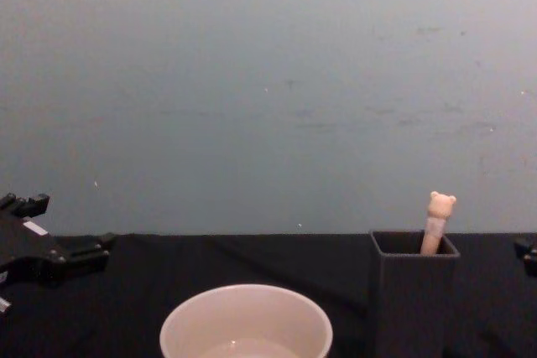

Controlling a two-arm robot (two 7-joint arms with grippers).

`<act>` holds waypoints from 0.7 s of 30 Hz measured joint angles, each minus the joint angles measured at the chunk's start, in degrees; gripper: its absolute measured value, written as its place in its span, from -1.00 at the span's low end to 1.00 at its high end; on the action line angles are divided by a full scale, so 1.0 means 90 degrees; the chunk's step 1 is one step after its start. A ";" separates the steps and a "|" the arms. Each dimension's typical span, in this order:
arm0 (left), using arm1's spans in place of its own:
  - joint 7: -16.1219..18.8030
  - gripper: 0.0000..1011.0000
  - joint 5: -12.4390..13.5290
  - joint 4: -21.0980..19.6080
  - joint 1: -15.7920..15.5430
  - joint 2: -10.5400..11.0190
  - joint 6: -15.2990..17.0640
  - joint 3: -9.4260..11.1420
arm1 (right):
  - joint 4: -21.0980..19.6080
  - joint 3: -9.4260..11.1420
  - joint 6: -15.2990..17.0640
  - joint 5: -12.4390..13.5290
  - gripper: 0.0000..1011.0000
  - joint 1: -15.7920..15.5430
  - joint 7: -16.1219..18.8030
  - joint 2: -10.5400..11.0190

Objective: Pick up the stirring spoon with one hand, stir inside the cup, then place it back in its original position.

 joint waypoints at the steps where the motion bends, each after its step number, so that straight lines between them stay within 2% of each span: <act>1: 0.0000 0.98 0.0000 0.0000 0.0000 0.0000 0.0000 0.0000 | 0.0000 0.0000 0.0000 0.0000 0.98 0.0000 0.0000 0.0000; 21: 0.0000 0.98 0.0000 0.0000 0.0000 0.0000 0.0000 0.0000 | 0.0000 0.0003 0.0000 -0.0001 0.98 -0.0001 0.0003 -0.0001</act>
